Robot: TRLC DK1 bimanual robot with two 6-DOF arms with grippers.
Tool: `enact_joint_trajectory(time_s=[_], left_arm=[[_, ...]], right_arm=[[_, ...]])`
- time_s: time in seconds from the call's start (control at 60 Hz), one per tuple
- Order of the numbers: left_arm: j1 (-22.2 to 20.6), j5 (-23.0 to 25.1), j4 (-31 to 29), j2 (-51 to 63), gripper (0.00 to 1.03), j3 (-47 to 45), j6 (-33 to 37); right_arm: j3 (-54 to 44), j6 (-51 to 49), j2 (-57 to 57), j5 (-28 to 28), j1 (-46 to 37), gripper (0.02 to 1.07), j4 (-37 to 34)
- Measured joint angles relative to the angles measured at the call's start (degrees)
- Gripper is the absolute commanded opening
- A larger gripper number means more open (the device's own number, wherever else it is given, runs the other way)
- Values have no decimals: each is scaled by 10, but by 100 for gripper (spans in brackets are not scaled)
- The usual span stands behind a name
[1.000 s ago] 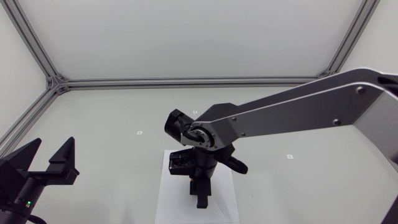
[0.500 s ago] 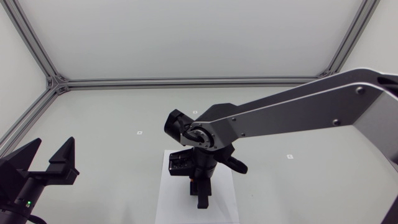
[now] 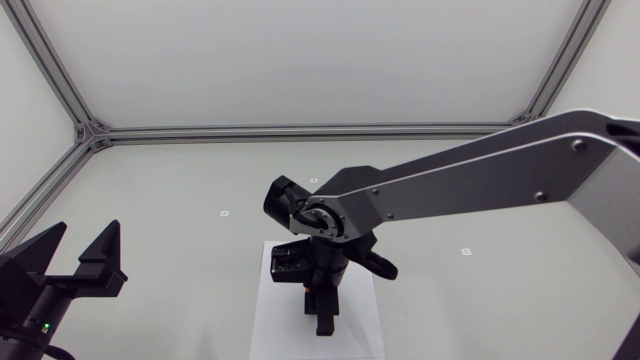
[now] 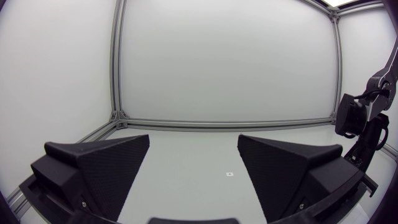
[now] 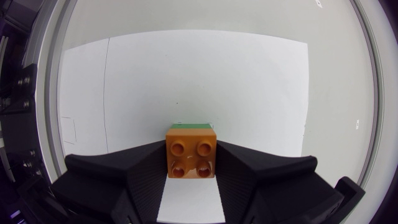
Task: Pick up the orange 2x2 brick with the right arm and stack it on top of the green 2x2 brick in the center
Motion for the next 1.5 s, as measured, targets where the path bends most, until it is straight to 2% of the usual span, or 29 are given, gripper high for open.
enact_joint_trajectory(time_s=[0.383,0.617,0.717,0.817,1.133,1.5], left_arm=[[0,0,0,0,99,0,0],[0,0,0,0,99,0,0],[0,0,0,0,99,0,0],[0,0,0,0,99,0,0],[0,0,0,0,99,0,0],[0,0,0,0,99,0,0]], right_arm=[[0,10,0,0,0,49,1],[0,11,0,0,0,87,4],[0,11,0,1,-1,91,5],[0,12,0,2,-1,102,4],[0,24,-20,3,-1,102,-15],[0,56,-152,5,-1,102,-52]])
